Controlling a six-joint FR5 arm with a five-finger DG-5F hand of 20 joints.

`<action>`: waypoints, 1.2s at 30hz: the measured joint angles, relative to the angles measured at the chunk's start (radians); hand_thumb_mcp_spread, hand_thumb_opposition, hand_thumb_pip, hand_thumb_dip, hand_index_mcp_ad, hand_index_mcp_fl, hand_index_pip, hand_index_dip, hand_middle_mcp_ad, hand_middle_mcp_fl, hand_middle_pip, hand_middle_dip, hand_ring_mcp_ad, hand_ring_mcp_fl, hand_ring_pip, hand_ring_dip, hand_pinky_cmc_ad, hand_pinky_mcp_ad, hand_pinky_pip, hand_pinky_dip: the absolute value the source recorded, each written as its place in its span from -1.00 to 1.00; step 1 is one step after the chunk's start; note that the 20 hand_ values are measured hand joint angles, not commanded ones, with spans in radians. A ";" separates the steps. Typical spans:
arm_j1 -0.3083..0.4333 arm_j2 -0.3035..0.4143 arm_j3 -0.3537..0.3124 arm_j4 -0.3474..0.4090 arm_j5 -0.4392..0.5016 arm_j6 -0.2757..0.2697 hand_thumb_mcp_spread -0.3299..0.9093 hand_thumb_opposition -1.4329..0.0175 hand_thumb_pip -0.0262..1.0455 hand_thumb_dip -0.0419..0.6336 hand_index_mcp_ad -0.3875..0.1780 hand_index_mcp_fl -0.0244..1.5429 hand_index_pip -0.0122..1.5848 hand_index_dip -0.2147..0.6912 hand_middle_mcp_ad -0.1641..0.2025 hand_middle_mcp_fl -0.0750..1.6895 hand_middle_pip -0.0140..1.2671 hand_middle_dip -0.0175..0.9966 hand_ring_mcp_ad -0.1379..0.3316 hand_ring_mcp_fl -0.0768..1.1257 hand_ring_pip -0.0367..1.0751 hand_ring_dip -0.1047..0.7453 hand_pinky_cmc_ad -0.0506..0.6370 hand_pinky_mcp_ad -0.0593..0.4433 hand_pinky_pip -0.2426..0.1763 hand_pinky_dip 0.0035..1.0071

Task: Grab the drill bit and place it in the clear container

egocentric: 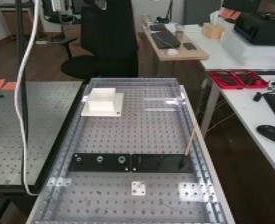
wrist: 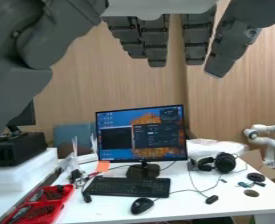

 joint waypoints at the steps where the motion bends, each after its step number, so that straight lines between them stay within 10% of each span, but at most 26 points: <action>1: 0.000 0.000 0.000 0.000 0.000 0.000 -0.19 -0.04 -0.74 -0.84 0.88 -0.91 -0.88 -0.67 0.75 -0.90 -0.74 -0.89 0.70 -0.79 -0.76 -0.79 0.49 0.35 -0.43 -0.52; 36: -0.012 0.004 -0.003 0.008 -0.016 0.001 -0.19 -0.04 -0.74 -0.84 0.88 -0.91 -0.88 -0.75 0.76 -0.90 -0.74 -0.89 0.72 -0.79 -0.76 -0.79 0.49 0.35 -0.43 -0.43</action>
